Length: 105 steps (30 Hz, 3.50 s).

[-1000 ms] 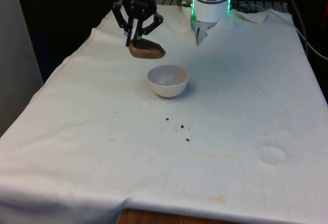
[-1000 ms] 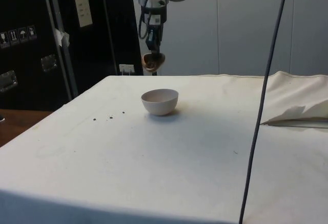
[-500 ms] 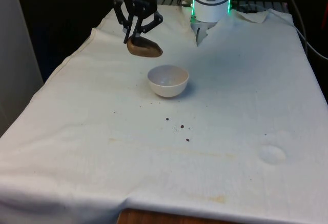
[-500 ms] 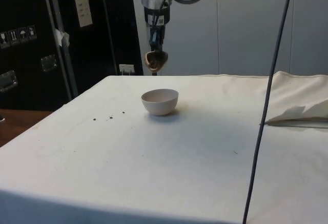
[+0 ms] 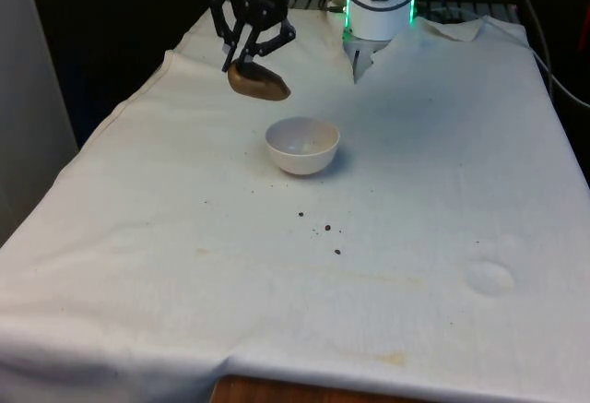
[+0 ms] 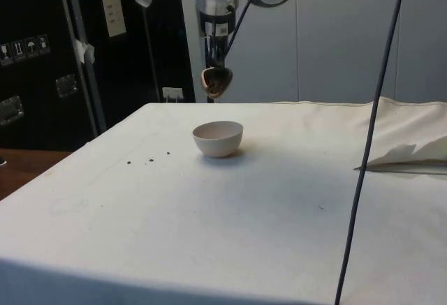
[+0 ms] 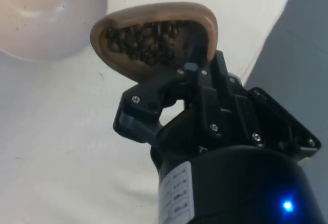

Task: Pour the coffee beans from the cup into the bowl.

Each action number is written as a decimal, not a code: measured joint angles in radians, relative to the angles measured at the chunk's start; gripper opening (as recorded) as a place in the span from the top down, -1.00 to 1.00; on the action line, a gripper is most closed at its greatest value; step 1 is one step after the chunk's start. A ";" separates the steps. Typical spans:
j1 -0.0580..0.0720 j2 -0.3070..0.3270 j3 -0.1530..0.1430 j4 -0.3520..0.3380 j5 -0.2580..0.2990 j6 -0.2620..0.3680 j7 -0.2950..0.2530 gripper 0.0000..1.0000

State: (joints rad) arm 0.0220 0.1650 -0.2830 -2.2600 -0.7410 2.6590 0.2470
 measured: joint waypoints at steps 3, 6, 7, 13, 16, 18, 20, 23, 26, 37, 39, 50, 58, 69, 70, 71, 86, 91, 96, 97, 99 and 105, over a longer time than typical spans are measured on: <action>0.000 -0.006 0.004 -0.008 -0.064 0.000 0.057 1.00; 0.000 -0.007 0.005 -0.010 -0.080 -0.001 0.071 1.00; 0.000 -0.008 0.006 -0.011 -0.097 -0.001 0.086 1.00; 0.001 -0.013 0.017 -0.020 -0.201 -0.009 0.181 1.00; 0.001 -0.014 0.023 -0.022 -0.230 -0.013 0.209 1.00; 0.001 -0.015 0.030 -0.024 -0.259 -0.021 0.239 1.00; 0.002 -0.015 0.043 -0.026 -0.300 -0.036 0.282 1.00; 0.002 -0.015 0.058 -0.028 -0.338 -0.055 0.325 1.00; 0.002 -0.015 0.073 -0.031 -0.373 -0.073 0.366 1.00; 0.004 -0.015 0.129 -0.037 -0.485 -0.159 0.493 1.00; 0.005 -0.015 0.138 -0.038 -0.501 -0.175 0.510 1.00; 0.006 -0.027 0.188 -0.049 -0.563 -0.263 0.584 1.00; 0.008 -0.030 0.237 -0.053 -0.611 -0.350 0.648 1.00; 0.009 -0.031 0.295 -0.057 -0.651 -0.455 0.707 1.00; 0.010 -0.031 0.301 -0.058 -0.654 -0.465 0.712 1.00; 0.010 -0.031 0.301 -0.058 -0.654 -0.465 0.712 1.00; 0.011 -0.031 0.395 -0.063 -0.682 -0.624 0.773 1.00; 0.011 -0.027 0.428 -0.065 -0.693 -0.685 0.793 1.00; 0.011 -0.017 0.442 -0.064 -0.711 -0.719 0.815 1.00; 0.011 -0.012 0.446 -0.064 -0.720 -0.732 0.824 1.00; 0.011 -0.007 0.449 -0.063 -0.727 -0.742 0.832 1.00; 0.011 0.004 0.461 -0.062 -0.748 -0.776 0.854 1.00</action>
State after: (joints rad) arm 0.0330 0.1690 0.1780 -2.3220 -1.4890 1.8830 1.1010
